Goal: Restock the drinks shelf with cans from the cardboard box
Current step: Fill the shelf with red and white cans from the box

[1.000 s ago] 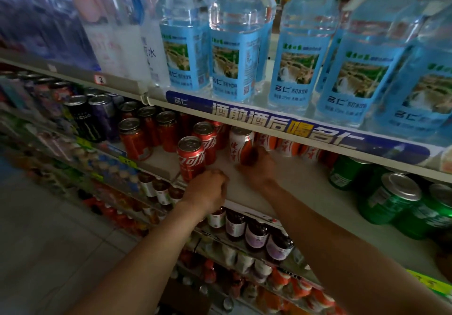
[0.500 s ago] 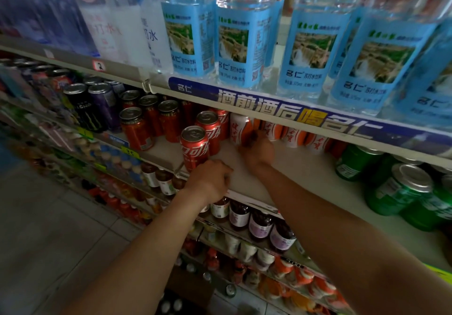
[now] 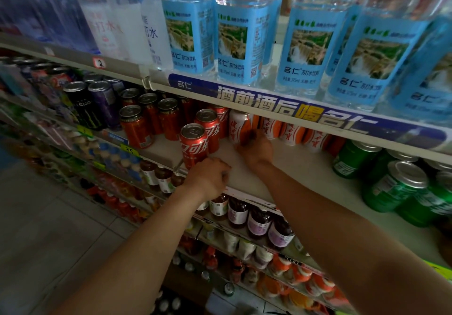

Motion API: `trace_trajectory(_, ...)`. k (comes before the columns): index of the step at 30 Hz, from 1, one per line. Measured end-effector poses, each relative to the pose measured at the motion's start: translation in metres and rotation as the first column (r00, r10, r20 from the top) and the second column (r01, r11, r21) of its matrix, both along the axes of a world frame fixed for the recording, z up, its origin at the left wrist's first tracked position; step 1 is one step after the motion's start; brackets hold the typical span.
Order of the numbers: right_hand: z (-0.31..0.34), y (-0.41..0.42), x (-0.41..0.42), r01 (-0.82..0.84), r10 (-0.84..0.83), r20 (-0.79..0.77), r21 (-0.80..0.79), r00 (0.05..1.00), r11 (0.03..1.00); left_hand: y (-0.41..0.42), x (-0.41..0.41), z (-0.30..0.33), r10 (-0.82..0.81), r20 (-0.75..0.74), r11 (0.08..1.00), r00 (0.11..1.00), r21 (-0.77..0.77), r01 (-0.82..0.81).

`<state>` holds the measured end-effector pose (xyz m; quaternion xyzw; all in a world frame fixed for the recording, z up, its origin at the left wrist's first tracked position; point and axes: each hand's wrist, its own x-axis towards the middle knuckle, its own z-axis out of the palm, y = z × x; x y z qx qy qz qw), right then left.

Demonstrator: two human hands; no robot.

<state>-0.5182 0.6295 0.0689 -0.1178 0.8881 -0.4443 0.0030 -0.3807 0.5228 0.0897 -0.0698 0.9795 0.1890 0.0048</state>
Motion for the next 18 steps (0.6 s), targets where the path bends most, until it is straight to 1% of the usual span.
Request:
trace_trajectory(1, 0.004, 0.003, 0.002, -0.02, 0.02, 0.029, 0.001, 0.999, 1.0, -0.001, 0.003, 0.002, -0.02, -0.013, 1.0, 1.0, 0.021, 0.02)
trace_trajectory(2, 0.011, 0.006, 0.007, -0.033, 0.034, 0.03, -0.013, 0.999, 0.999, -0.001, 0.008, 0.004, -0.057, -0.062, 0.997, 0.996, 0.049, 0.06)
trace_trajectory(3, 0.017, 0.01, 0.014, -0.029, 0.029, -0.009, -0.047, 1.0, 0.998, -0.001, 0.014, 0.006, -0.091, -0.145, 0.991, 0.985, 0.079, 0.104)
trace_trajectory(4, 0.026, 0.016, 0.025, -0.011, 0.002, -0.076, -0.121, 0.997, 0.993, 0.0, 0.022, 0.009, -0.118, -0.243, 0.984, 0.963, 0.099, 0.146)
trace_trajectory(6, 0.046, 0.024, 0.065, -0.043, -0.023, -0.22, -0.29, 0.975, 0.956, 0.001, 0.046, 0.009, -0.064, -0.413, 0.978, 0.908, 0.157, 0.14)
trace_trajectory(7, 0.051, 0.024, 0.09, -0.122, 0.023, -0.272, -0.352, 0.962, 0.928, -0.002, 0.061, 0.004, -0.012, -0.47, 0.977, 0.883, 0.184, 0.111)
trace_trajectory(8, 0.055, 0.025, 0.116, -0.227, 0.101, -0.316, -0.394, 0.943, 0.89, -0.003, 0.078, -0.004, 0.05, -0.505, 0.977, 0.862, 0.204, 0.063)
trace_trajectory(9, 0.059, 0.028, 0.14, -0.339, 0.189, -0.364, -0.414, 0.912, 0.845, -0.004, 0.089, -0.01, 0.075, -0.519, 0.978, 0.852, 0.203, 0.038)
trace_trajectory(11, 0.037, 0.016, 0.183, -0.56, 0.45, -0.345, -0.373, 0.824, 0.739, -0.015, 0.129, -0.046, 0.203, -0.444, 0.96, 0.873, 0.266, -0.088)
trace_trajectory(12, 0.022, 0.012, 0.193, -0.624, 0.538, -0.32, -0.334, 0.78, 0.706, -0.02, 0.14, -0.06, 0.247, -0.387, 0.944, 0.888, 0.302, -0.131)
trace_trajectory(13, -0.007, 0.0, 0.207, -0.685, 0.645, -0.232, -0.279, 0.728, 0.673, -0.027, 0.163, -0.086, 0.366, -0.299, 0.893, 0.881, 0.38, -0.242)
trace_trajectory(14, -0.04, -0.011, 0.218, -0.725, 0.717, -0.138, -0.235, 0.684, 0.647, -0.033, 0.185, -0.114, 0.49, -0.192, 0.818, 0.85, 0.439, -0.372)
trace_trajectory(15, -0.066, -0.018, 0.224, -0.739, 0.748, -0.041, -0.198, 0.663, 0.644, -0.037, 0.2, -0.136, 0.563, -0.077, 0.751, 0.823, 0.463, -0.47)
trace_trajectory(16, -0.1, -0.024, 0.229, -0.76, 0.773, 0.07, -0.149, 0.63, 0.633, -0.038, 0.217, -0.154, 0.627, 0.043, 0.682, 0.778, 0.453, -0.575)
trace_trajectory(17, -0.134, -0.03, 0.236, -0.788, 0.789, 0.187, -0.099, 0.585, 0.608, -0.041, 0.236, -0.185, 0.668, 0.149, 0.618, 0.729, 0.435, -0.655)
trace_trajectory(18, -0.178, -0.037, 0.246, -0.823, 0.787, 0.326, -0.046, 0.524, 0.566, -0.043, 0.259, -0.22, 0.699, 0.271, 0.538, 0.662, 0.411, -0.736)
